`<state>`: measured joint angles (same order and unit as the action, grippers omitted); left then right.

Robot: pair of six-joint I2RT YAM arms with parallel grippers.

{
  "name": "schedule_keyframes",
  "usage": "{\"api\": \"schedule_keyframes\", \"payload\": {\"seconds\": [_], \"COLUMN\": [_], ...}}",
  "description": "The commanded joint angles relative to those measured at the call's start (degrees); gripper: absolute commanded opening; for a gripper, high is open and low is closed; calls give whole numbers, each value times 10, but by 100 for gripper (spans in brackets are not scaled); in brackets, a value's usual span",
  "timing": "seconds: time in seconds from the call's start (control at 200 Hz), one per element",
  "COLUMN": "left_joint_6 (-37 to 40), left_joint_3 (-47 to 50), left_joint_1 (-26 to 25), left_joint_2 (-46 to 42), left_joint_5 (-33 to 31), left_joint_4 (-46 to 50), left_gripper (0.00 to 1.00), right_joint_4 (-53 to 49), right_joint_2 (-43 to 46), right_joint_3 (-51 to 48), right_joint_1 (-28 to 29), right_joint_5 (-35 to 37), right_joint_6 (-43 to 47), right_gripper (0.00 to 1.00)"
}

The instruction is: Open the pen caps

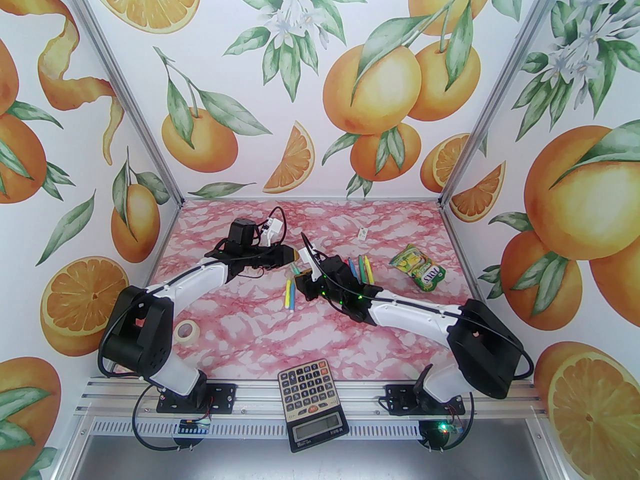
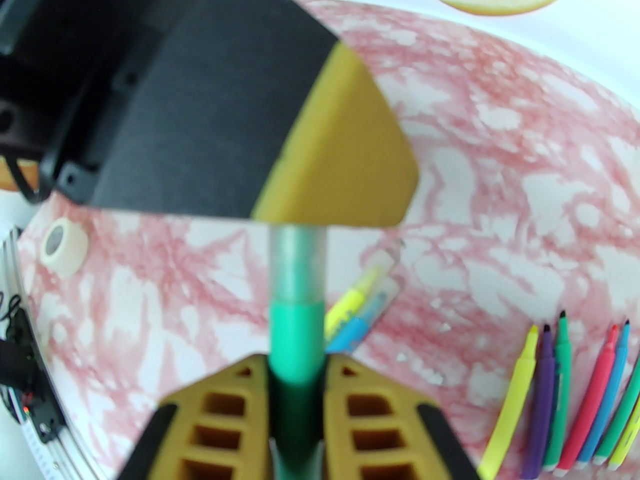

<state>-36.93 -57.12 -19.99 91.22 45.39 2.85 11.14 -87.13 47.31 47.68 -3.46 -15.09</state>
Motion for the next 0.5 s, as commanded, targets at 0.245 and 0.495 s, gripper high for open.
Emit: {"api": "schedule_keyframes", "payload": {"seconds": [0.245,0.495], "left_joint_6": [-13,-9], "left_joint_3": [-31,-33], "left_joint_1": [55,60], "left_joint_2": [-20,-23], "left_joint_5": [-63,-79], "left_joint_4": [-49,-35], "left_gripper": [0,0], "right_joint_4": [-85,-85], "right_joint_2": [15,15], "right_joint_3": [-44,-50], "right_joint_1": [3,2], "right_joint_5": [-17,-15], "right_joint_6": [27,35], "right_gripper": [0,0]}}
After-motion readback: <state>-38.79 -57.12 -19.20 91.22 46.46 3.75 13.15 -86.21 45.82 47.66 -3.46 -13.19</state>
